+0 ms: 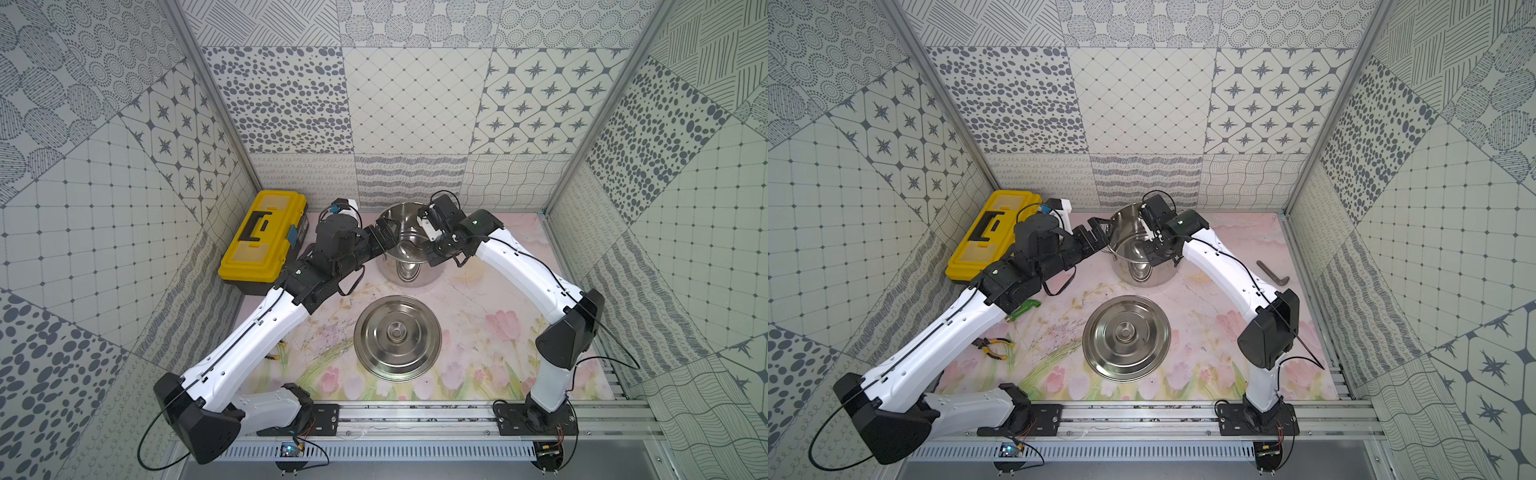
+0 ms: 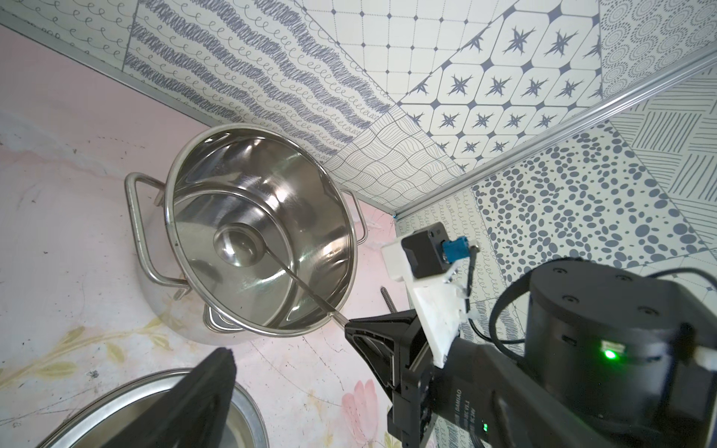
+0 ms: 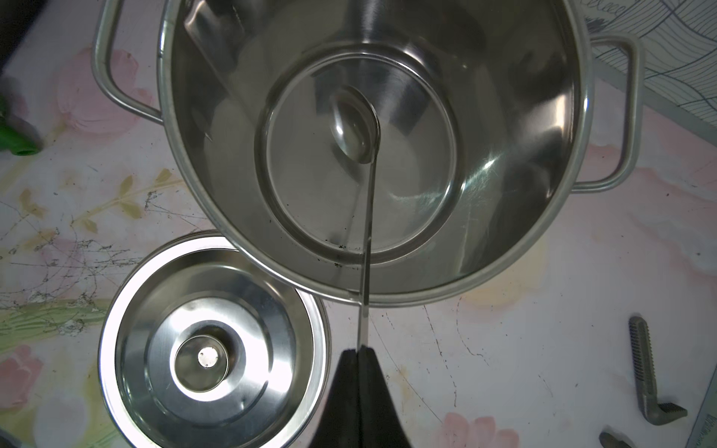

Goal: Stir the soup with a spoon
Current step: Stir the soup in the pan with a stick.

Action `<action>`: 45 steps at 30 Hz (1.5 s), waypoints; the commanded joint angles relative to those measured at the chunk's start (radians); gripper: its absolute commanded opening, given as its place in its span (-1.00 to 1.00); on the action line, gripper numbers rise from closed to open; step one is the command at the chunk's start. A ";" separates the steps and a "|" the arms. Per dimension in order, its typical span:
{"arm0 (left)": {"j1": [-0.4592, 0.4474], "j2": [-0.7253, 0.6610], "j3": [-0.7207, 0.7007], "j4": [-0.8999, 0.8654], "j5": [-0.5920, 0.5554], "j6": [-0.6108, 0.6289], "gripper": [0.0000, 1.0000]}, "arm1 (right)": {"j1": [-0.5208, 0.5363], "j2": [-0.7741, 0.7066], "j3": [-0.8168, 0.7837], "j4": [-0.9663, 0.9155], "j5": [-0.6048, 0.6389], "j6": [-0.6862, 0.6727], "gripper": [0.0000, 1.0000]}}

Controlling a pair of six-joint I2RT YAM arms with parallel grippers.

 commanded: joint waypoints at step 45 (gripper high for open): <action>0.018 -0.095 -0.105 0.210 0.160 0.155 0.99 | -0.055 -0.059 -0.054 0.027 0.082 -0.057 -1.00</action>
